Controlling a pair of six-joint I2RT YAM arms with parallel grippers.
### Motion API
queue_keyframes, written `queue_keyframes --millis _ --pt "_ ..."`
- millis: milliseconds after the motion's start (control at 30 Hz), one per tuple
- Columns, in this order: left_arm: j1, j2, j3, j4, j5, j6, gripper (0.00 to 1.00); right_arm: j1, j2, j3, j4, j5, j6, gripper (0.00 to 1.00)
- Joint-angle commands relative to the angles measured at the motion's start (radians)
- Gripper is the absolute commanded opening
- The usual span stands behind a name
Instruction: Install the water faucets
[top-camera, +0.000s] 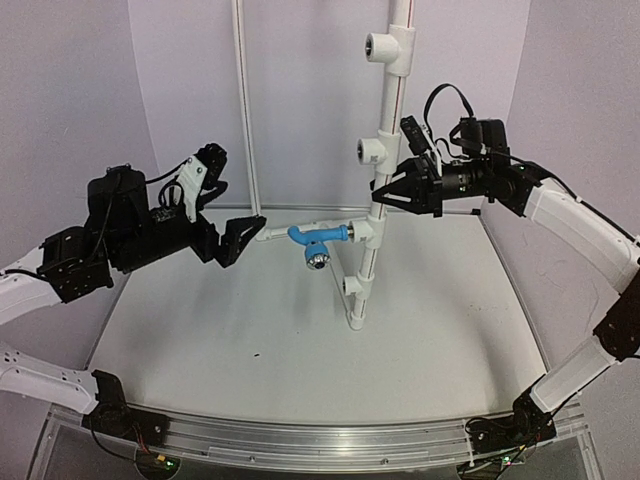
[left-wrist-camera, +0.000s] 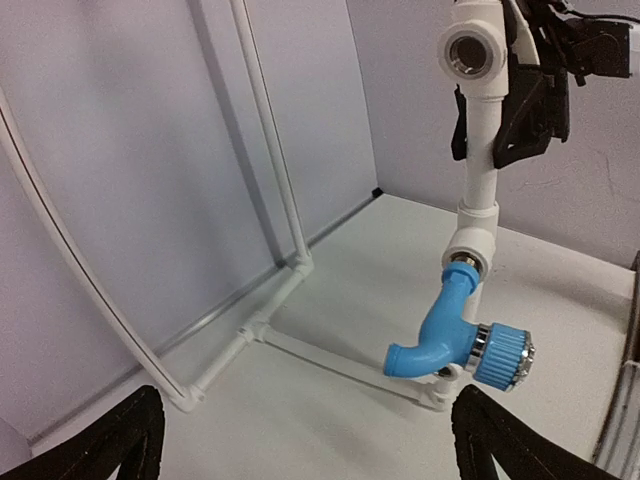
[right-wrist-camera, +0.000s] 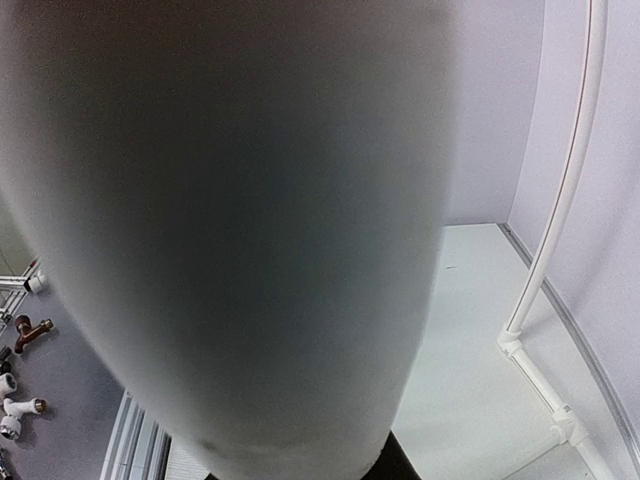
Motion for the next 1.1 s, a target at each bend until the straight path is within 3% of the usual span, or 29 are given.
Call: queue_keyframes --millis 0,33,233,367,733,1067 --pt "0.123 0.026 -0.007 -0.016 0.419 -0.537 1.0 0.005 -0.038 -0.018 -0.095 0.008 0.109 0.0" --pt "0.15 0.02 -0.036 0.065 0.503 -0.613 1.0 0.005 -0.041 -0.019 -0.094 0.007 0.112 0.0" --pt "0.172 0.111 -0.125 0.35 0.681 -0.899 0.97 0.006 -0.049 -0.03 -0.095 0.006 0.106 0.0" --pt "0.173 0.19 -0.155 0.521 0.756 -1.002 0.95 0.005 -0.042 -0.025 -0.095 0.0 0.11 0.0" --pt "0.174 0.361 -0.087 0.617 0.857 -1.016 0.88 0.005 -0.03 -0.01 -0.096 -0.018 0.114 0.0" --pt "0.173 0.425 -0.055 0.649 0.866 -0.934 0.74 0.005 -0.036 -0.016 -0.097 -0.033 0.113 0.0"
